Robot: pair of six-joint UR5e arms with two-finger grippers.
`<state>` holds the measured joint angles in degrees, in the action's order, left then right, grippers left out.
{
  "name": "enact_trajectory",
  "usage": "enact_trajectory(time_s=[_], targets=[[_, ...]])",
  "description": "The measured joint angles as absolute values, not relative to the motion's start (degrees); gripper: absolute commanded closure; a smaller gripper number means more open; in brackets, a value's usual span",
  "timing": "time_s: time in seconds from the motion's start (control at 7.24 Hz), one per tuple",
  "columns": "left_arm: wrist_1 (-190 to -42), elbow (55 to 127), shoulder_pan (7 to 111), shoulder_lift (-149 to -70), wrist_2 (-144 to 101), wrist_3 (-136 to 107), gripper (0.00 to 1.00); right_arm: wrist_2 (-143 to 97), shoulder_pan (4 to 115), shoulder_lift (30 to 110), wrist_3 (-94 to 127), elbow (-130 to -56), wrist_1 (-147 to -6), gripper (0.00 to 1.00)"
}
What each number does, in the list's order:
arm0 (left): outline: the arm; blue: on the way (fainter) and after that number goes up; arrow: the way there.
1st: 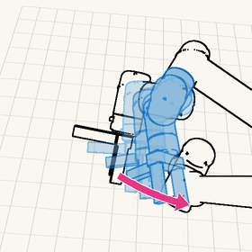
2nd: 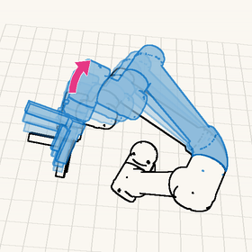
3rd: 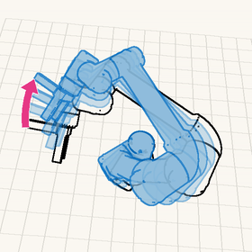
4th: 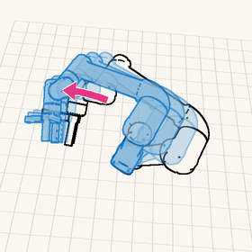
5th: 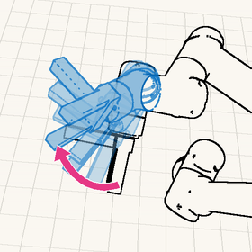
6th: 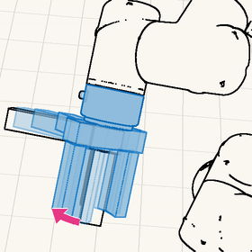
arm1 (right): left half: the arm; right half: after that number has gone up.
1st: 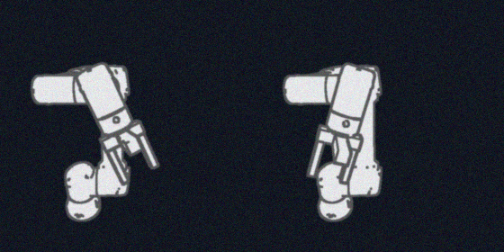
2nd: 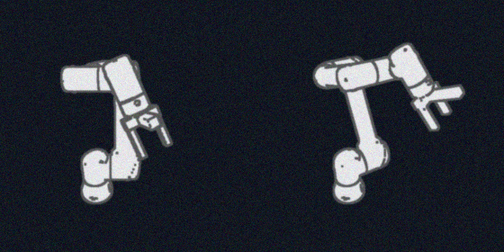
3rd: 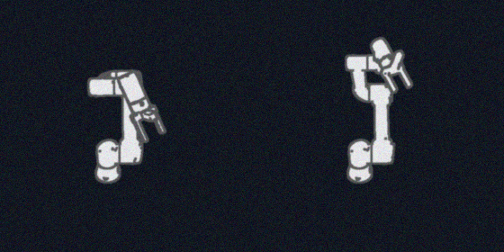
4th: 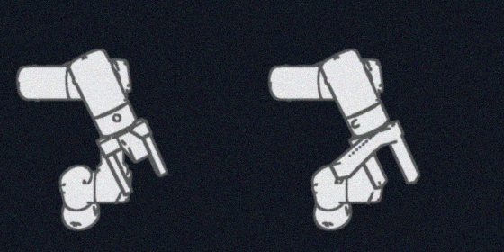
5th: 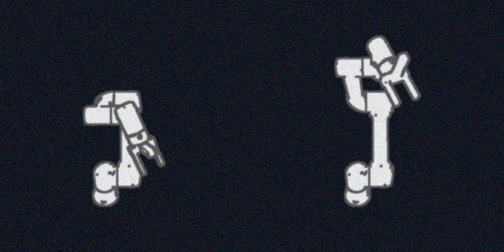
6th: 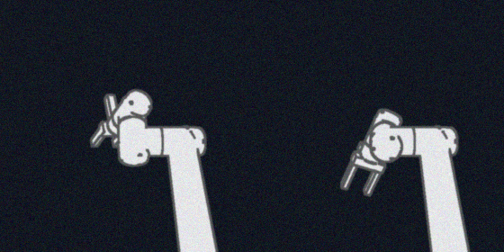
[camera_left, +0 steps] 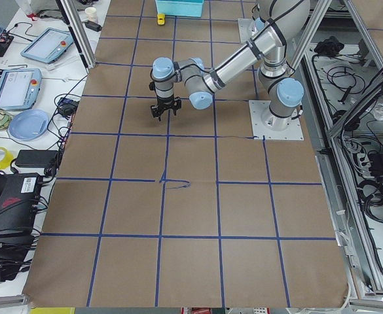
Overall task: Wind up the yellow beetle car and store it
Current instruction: 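Raise the left gripper away while the right gripper lowers toward the car, then grasp the yellow car with the right gripper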
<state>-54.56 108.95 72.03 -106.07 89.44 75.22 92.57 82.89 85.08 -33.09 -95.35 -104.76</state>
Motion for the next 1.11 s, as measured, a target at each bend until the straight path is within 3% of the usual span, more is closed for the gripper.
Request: enact_trajectory(time_s=[0.55,1.11], targets=[[-73.11,97.51,79.01,-98.51,89.08,38.06,0.11,92.67,80.64,75.15,-69.08,-95.59,-114.83,0.00],[-89.05,90.44,87.03,-89.91,89.92,12.73,0.03,92.64,76.06,67.24,-88.42,-95.62,-119.82,0.00]])
